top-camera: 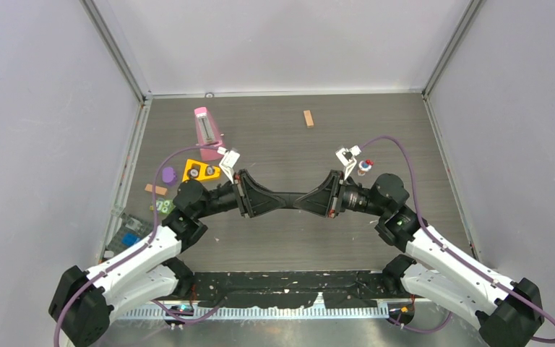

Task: Load the batteries into the remote control
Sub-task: Adjust the remote control.

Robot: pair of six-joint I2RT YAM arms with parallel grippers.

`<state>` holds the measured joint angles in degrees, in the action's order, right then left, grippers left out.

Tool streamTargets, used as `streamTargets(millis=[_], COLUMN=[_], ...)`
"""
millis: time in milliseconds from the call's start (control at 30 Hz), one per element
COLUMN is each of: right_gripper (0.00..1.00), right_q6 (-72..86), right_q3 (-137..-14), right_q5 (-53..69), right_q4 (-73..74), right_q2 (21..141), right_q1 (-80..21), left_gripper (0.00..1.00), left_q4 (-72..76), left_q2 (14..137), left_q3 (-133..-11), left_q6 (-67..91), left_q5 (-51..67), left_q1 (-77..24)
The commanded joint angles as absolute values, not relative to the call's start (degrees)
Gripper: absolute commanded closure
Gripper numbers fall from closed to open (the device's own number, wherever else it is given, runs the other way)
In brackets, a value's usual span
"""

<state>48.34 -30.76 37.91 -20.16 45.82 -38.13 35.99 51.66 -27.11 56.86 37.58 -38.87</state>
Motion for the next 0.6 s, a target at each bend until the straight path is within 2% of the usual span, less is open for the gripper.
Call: streamTargets(millis=[0,133,167,233,433,567], right_gripper=[0.88,0.84,0.79,0.68,0.52,0.51], right_q6=[49.25,48.55,48.27,47.69,46.05,46.51], right_q3=[-31.0,-31.29,-31.33,-31.48,-34.07,-34.89], right_q5=[37.18,37.9,37.85,37.68,37.46,36.89], right_q4=[-25.02,-23.68,-22.75,-22.14,-22.4,-23.77], right_q2=[45.74,45.65,45.63,45.66,48.9,51.0], right_q1=[-38.23,-38.23,-38.19,-38.23,-38.46,-38.59], left_gripper=[0.71,0.94,1.0,1.0,1.0,1.0], left_q4=[35.16,33.59,33.13,32.27,28.3,24.9], left_q2=[51.34,49.97,49.75,49.63,49.69,49.02], left_q3=[-28.88,-28.77,-28.93,-29.19,-30.85,-32.77], left_q6=[55.73,54.86,54.65,54.58,55.92,57.41], left_q5=[38.21,37.13,36.97,36.56,36.04,36.3], left_q1=[-38.76,-38.77,-38.8,-38.77,-38.63,-37.89])
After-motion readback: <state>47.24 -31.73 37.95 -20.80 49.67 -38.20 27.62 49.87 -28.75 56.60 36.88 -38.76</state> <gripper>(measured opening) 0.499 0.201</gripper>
